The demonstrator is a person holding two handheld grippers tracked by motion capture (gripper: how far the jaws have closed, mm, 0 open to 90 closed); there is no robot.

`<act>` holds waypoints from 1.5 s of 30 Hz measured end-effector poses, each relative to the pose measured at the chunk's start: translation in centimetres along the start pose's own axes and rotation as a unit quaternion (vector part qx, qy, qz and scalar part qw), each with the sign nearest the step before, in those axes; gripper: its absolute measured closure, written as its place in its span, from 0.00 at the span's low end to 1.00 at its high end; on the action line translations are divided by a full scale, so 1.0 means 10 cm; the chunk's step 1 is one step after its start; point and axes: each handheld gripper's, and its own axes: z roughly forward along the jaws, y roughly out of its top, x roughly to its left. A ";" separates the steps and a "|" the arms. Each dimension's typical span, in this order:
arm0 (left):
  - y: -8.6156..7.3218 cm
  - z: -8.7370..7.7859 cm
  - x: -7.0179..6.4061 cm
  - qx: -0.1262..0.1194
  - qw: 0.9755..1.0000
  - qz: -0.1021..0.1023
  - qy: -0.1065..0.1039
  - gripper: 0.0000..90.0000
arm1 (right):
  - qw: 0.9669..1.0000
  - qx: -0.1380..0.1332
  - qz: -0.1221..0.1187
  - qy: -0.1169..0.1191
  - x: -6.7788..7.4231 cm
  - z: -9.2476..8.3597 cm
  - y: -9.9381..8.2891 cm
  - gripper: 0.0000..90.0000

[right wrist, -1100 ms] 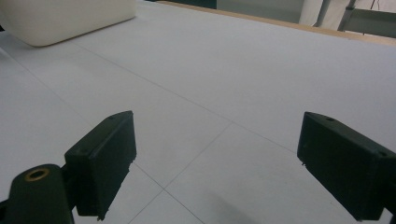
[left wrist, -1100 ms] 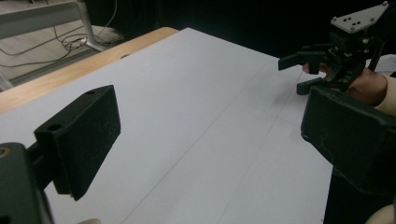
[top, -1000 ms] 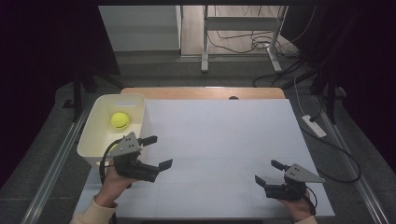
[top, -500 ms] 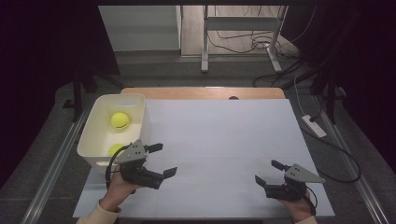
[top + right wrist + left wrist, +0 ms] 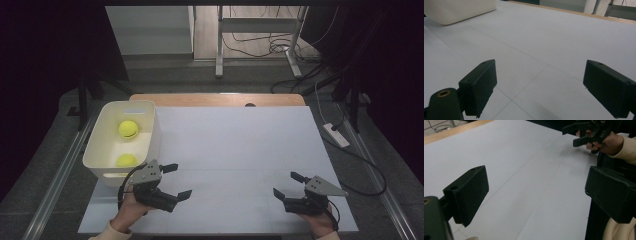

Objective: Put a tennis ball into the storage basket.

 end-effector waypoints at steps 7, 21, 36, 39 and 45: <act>-0.13 0.04 0.02 0.010 1.000 -0.011 0.000 0.06 | 1.000 0.000 -0.001 0.000 0.00 0.00 0.00 0.13; -0.34 0.04 0.09 0.018 0.999 -0.022 0.014 0.06 | 1.000 0.000 -0.001 0.001 0.01 -0.01 -0.01 0.13; -0.56 -0.06 0.17 0.019 0.999 -0.021 0.029 0.06 | 1.000 0.004 -0.003 0.006 0.02 0.00 -0.01 0.13; -0.61 -0.09 0.20 0.009 0.999 -0.026 0.032 0.06 | 1.000 0.006 -0.004 0.011 0.03 0.00 -0.02 0.13; -0.66 -0.09 0.23 0.012 0.999 -0.024 0.031 0.07 | 1.000 0.008 -0.006 0.015 0.03 0.01 -0.02 0.13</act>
